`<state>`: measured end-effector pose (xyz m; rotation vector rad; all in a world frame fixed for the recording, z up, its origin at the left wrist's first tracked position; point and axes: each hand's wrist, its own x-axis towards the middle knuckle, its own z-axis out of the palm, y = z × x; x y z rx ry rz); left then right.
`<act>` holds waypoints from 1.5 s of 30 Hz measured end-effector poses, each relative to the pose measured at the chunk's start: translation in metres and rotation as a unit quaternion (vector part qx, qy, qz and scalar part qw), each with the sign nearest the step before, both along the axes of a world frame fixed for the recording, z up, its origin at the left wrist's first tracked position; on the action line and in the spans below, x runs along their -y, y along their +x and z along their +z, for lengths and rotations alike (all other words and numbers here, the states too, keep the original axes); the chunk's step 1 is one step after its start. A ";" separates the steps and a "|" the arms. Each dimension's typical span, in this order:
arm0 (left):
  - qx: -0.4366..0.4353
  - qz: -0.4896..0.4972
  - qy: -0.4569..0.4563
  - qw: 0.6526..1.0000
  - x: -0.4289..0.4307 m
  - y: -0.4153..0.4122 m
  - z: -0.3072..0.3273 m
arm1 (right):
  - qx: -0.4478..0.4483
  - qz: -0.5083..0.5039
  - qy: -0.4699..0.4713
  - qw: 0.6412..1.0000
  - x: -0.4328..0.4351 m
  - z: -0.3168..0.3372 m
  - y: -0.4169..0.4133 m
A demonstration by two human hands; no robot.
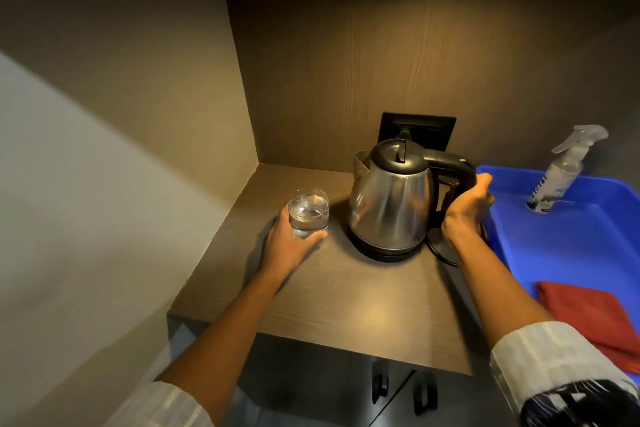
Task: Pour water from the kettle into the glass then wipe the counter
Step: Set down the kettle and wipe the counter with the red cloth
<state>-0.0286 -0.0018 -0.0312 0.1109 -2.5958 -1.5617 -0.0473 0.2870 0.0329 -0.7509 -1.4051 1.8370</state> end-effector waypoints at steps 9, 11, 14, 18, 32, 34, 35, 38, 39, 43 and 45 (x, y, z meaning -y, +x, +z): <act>-0.285 0.097 -0.079 0.950 -0.038 0.073 0.007 | 0.111 0.031 0.044 0.992 -0.027 0.006 0.018; -0.332 0.048 -0.086 0.938 -0.061 0.086 0.015 | 0.115 0.022 0.123 0.986 -0.046 0.010 0.043; -0.370 -0.040 -0.102 0.922 -0.104 0.093 0.029 | 0.103 0.065 0.209 0.970 -0.079 0.017 0.086; -0.372 -0.151 -0.111 0.909 -0.161 0.099 0.042 | 0.136 0.058 0.300 0.942 -0.121 0.020 0.128; -0.223 -0.426 -0.157 0.863 -0.277 0.103 0.046 | 0.435 0.237 0.410 0.766 -0.194 0.010 0.193; -0.160 -0.422 -0.052 0.891 -0.271 0.103 0.055 | 0.273 0.262 0.300 0.875 -0.178 0.027 0.204; -0.104 -0.417 0.007 0.903 -0.265 0.102 0.062 | 0.213 0.273 0.257 0.902 -0.169 0.036 0.207; -0.004 -0.390 0.168 0.905 -0.240 0.102 0.078 | 0.097 0.301 0.194 0.928 -0.142 0.059 0.204; -0.005 -0.366 0.211 0.906 -0.228 0.102 0.079 | 0.067 0.308 0.177 0.932 -0.130 0.060 0.200; 0.059 -0.237 0.292 0.925 -0.164 0.106 0.060 | 0.083 0.276 0.232 0.929 -0.068 0.031 0.180; 0.098 -0.172 0.243 0.950 -0.131 0.115 0.039 | 0.120 0.279 0.327 0.895 -0.029 0.005 0.169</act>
